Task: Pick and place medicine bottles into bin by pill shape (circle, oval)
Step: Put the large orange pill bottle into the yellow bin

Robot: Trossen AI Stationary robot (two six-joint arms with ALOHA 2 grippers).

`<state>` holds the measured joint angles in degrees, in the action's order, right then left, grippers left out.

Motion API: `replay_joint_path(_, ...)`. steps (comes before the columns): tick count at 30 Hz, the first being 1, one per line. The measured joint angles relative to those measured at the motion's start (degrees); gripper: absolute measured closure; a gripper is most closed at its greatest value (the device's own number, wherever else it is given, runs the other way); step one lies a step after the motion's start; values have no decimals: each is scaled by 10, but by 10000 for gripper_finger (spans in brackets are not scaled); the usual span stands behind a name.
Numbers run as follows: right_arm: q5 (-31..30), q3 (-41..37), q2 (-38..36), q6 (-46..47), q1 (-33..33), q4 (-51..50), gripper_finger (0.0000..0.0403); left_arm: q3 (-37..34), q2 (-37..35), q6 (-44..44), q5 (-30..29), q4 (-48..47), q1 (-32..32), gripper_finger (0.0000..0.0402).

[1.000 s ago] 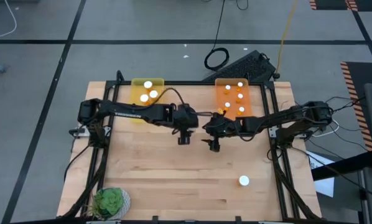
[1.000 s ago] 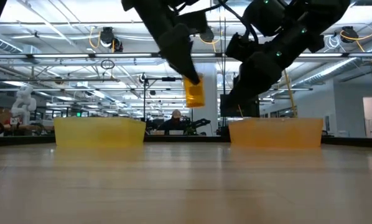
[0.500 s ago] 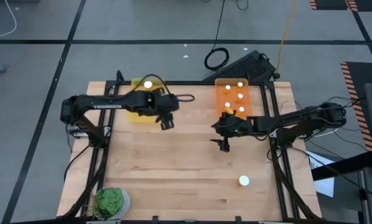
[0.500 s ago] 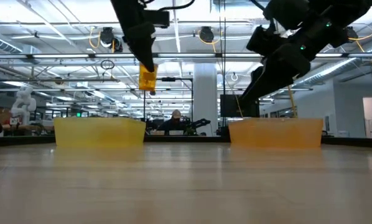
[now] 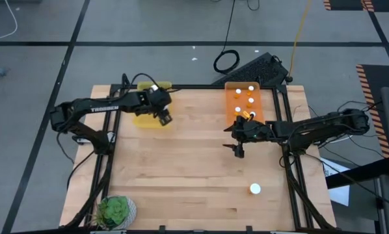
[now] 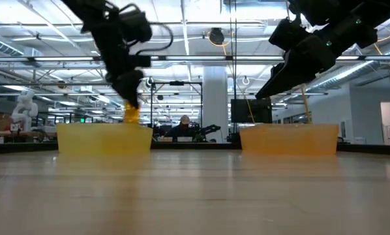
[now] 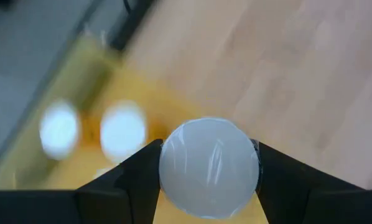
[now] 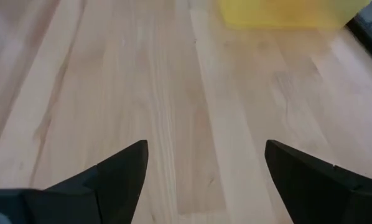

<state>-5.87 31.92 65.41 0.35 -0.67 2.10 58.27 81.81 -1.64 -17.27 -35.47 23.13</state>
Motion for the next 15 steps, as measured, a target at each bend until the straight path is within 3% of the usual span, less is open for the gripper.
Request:
replay_joint_path(6, 0, 0, 0, 0, 0, 3, 87, -54, 6, 10, 28, 29, 44, 179)
replay_joint_path(15, 0, 0, 0, 0, 0, 3, 87, -85, 6, 13, 29, 82, 53, 178)
